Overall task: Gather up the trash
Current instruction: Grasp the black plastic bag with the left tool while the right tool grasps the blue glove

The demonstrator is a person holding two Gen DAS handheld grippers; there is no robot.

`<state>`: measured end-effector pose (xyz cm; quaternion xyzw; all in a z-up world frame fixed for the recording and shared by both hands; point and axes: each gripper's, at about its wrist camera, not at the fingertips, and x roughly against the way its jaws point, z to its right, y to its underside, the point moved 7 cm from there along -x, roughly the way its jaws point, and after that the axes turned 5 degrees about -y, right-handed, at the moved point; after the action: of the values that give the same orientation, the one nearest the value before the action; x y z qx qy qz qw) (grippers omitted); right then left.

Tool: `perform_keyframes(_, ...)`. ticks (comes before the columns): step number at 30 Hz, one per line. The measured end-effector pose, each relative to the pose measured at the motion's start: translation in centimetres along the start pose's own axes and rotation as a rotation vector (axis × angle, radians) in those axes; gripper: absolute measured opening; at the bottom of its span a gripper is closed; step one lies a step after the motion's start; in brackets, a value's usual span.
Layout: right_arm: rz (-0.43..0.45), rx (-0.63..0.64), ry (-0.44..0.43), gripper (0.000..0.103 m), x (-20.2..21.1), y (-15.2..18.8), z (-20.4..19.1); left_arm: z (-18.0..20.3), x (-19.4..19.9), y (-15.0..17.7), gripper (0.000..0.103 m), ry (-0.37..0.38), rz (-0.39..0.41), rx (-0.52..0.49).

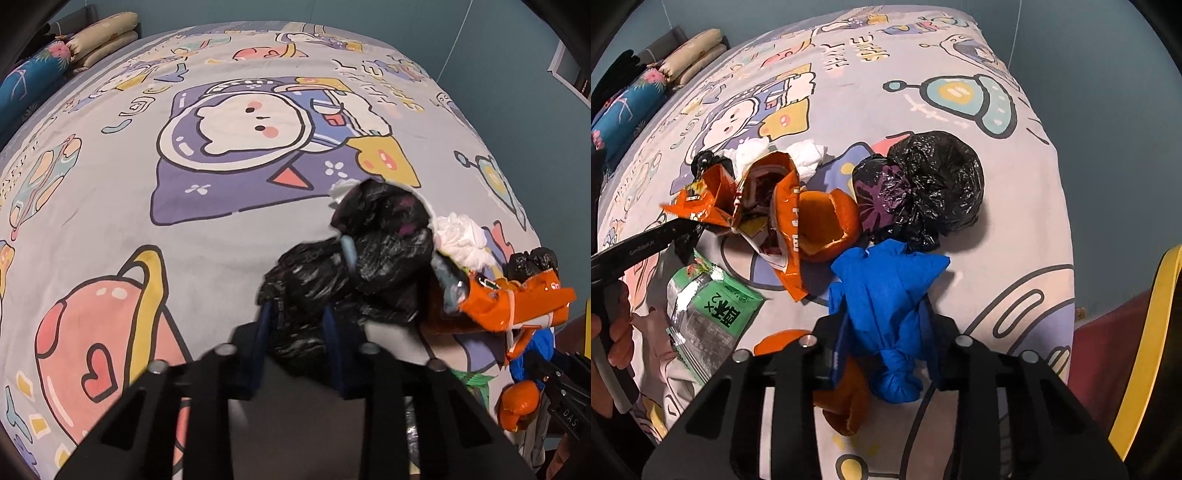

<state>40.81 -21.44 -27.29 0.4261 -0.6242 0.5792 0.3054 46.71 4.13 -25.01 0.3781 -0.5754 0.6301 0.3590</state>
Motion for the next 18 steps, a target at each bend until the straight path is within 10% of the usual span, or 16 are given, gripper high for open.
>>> perform_keyframes(18,0.067,-0.002,-0.057,0.016,2.0,0.0,-0.9,-0.5,2.7,0.1,0.007,0.051,0.030,0.038)
